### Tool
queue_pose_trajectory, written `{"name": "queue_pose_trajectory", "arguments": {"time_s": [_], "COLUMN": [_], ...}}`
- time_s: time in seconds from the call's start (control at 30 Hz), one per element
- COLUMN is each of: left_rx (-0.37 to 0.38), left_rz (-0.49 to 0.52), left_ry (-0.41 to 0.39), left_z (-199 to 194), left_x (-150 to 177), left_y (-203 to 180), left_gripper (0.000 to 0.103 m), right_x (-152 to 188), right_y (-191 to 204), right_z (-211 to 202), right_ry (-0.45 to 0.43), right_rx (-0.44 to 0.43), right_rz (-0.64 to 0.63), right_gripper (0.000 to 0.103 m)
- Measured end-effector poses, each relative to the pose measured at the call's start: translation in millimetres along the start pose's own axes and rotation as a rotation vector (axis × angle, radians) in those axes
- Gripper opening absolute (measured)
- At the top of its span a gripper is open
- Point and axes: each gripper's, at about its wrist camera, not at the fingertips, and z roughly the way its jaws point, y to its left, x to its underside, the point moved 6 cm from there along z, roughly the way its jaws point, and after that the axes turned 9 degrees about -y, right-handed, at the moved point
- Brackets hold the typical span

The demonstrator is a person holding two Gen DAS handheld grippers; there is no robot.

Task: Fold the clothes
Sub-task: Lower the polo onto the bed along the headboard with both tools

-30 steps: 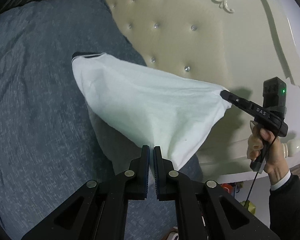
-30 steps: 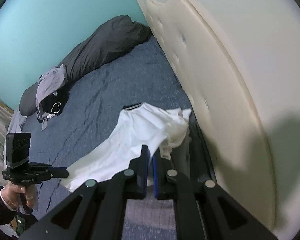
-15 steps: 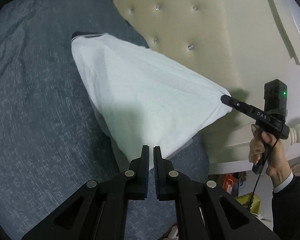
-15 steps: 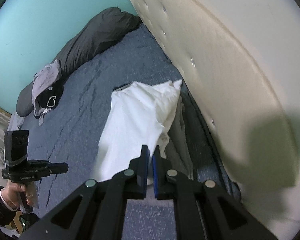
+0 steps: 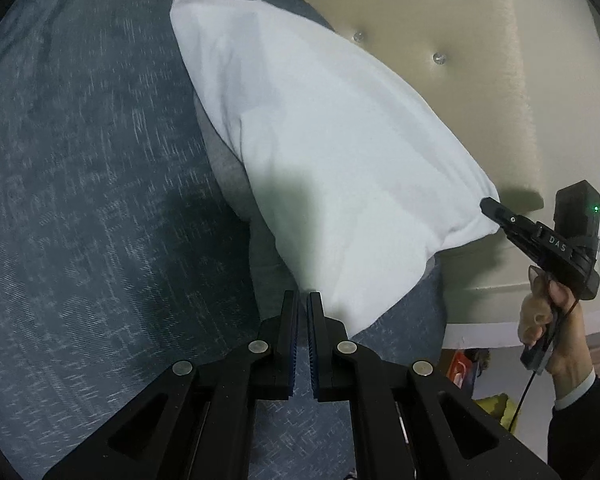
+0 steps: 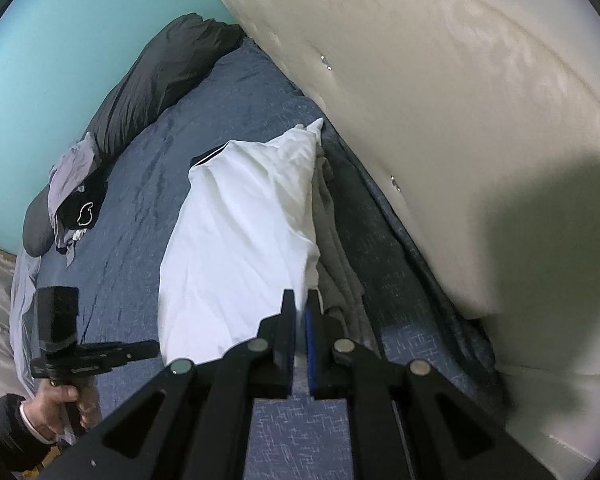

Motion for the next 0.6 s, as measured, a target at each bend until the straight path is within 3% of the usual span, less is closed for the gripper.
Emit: {"name": "queue_pose_trajectory", "arguments": {"time_s": [0.23,0.3,0.37,0.6], "left_rx": [0.049,0.063,0.077,0.129], "left_rz": [-0.046,-0.057,-0.067,-0.115], "left_ry": [0.001,-0.002,-0.005,-0.024], "left_z": [10,10,11,9], "left_x": [9,10,12,16], "left_y": [0,0,0,0], "left_gripper": [0.017,0.028,0.031,0.033], "right_x": [6,6,6,8], "right_y": [-10,-11,-12,-15], "right_z": [7,8,8,10], "right_ry": [0.002,0.004,0.004,0.007], "right_rx": [0.0,-0.002,-0.002,-0.007], "right_rz": [0.023,0.024,0.025,0.042], "right_gripper": [0.004,0.004,0.004,0.004]}}
